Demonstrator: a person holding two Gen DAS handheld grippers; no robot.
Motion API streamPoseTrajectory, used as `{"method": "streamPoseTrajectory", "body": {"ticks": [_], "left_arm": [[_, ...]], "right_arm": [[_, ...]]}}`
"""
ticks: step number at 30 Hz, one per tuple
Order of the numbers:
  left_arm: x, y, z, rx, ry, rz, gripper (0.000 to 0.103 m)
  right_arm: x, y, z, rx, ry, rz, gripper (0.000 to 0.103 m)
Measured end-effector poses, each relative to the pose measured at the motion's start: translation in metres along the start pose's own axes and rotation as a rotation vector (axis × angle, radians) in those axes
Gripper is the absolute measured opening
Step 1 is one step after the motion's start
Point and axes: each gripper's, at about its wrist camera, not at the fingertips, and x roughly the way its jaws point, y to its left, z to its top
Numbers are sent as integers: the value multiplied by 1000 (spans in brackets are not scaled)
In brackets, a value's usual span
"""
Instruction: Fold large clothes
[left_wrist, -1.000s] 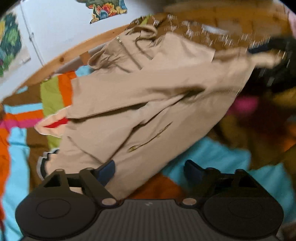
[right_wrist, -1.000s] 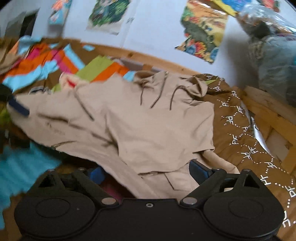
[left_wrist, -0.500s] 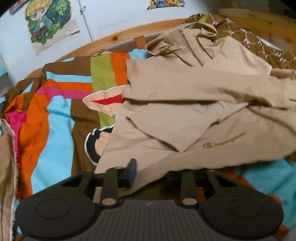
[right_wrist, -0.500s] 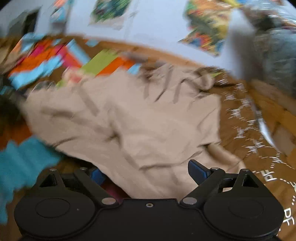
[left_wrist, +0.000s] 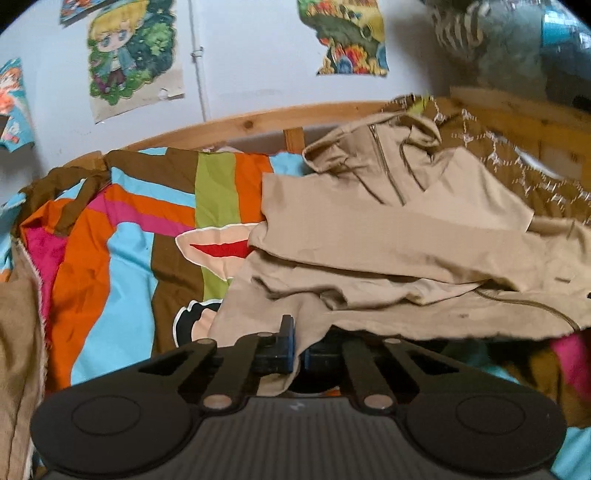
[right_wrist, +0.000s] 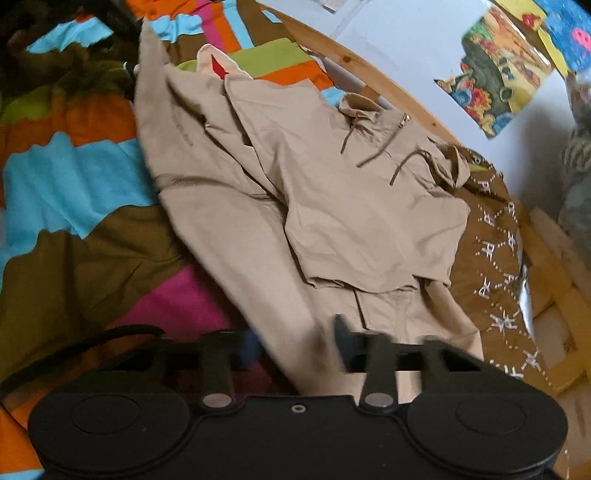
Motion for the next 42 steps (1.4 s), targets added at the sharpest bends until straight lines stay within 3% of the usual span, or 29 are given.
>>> {"method": "streamPoseTrajectory", "body": {"ticks": [5,9,13,17,22,25,26,27,29,32,36,39,42], "left_arm": [[-40,5,4,-3,-57,-43,3],[-75,27,4,-26,18,-147,3],[-113,41,-16,30,88,-244,3],[-110,39,-44,53,197,-315,4],[-92,56,-44,-81,299,-397,16],[-91,74,-32,-117,335,-448,45],[-92,75,-27,-112,336,-441,60],[-92,80,-20,-102,328,-425,67],[-85,84,-1,-77,325,-418,69],[-70,77,31,-29,311,-394,83],[-38,53,85,41,259,-353,91],[-7,39,125,74,242,-390,91],[29,25,160,121,144,-421,99]], "right_arm": [[-13,-8,8,37,-45,-73,4],[-48,-19,22,75,-56,-98,3],[-95,-18,29,7,-28,-38,3],[-135,2,25,-85,15,21,3],[-129,21,13,-69,108,146,7],[-128,14,13,-12,123,191,20],[-131,9,13,10,123,206,30],[-134,5,12,30,125,226,42],[-138,-12,9,74,130,265,56],[-145,-38,13,142,118,296,70],[-139,-80,29,216,61,243,84],[-114,-110,48,243,30,194,87],[-73,-140,69,276,10,151,88]]}}
